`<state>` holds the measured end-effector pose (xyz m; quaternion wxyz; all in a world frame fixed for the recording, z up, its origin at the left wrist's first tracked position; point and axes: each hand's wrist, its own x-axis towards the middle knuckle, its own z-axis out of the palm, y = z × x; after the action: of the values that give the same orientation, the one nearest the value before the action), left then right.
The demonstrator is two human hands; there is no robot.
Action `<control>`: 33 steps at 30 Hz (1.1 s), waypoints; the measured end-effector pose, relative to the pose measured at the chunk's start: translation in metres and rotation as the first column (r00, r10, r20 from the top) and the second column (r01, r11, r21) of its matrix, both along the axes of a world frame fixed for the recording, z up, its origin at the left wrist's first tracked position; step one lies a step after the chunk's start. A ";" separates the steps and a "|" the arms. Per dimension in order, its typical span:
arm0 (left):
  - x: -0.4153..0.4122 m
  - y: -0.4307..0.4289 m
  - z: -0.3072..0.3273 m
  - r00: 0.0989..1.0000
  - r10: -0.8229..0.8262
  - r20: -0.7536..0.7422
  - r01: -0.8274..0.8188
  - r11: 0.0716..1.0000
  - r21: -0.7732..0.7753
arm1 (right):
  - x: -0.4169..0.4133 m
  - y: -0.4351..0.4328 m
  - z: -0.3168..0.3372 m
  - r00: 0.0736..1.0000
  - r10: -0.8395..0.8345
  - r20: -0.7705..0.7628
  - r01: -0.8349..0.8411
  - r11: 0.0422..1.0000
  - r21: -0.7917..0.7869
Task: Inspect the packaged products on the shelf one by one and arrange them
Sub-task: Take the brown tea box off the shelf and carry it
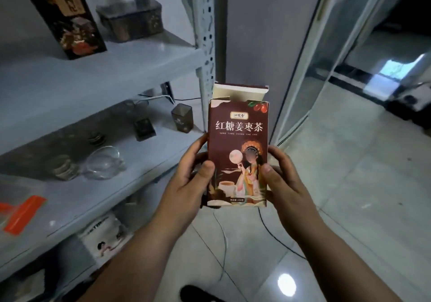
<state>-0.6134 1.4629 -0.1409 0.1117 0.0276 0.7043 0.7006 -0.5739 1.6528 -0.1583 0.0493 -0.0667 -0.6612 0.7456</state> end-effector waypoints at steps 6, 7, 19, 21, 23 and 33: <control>0.062 0.089 -0.010 0.968 -0.249 0.043 0.251 0.964 -0.082 | 0.102 0.075 -0.021 0.968 -0.246 0.053 0.249 0.966 -0.074; 0.072 0.104 -0.012 0.954 -0.297 0.047 0.300 0.950 -0.089 | 0.119 0.086 -0.025 0.955 -0.290 0.065 0.295 0.953 -0.076; 0.169 0.227 -0.045 0.648 -0.744 0.164 0.761 0.621 -0.188 | 0.290 0.151 -0.062 0.694 -0.700 0.171 0.716 0.696 -0.057; 0.179 0.243 -0.052 0.578 -0.793 0.194 0.815 0.549 -0.185 | 0.312 0.149 -0.067 0.632 -0.752 0.188 0.771 0.635 -0.051; 0.190 0.256 -0.061 0.493 -0.836 0.239 0.869 0.462 -0.175 | 0.334 0.144 -0.071 0.557 -0.804 0.208 0.827 0.561 -0.045; 0.266 0.281 -0.083 -0.053 -0.949 0.309 0.988 -0.095 -0.123 | 0.423 0.058 -0.074 0.065 -0.943 0.327 0.997 0.072 0.008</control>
<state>-0.3478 1.7435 -0.2237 0.6286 0.4675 0.5553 0.2791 -0.1513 1.7105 -0.2324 0.4475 -0.5905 -0.3565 0.5691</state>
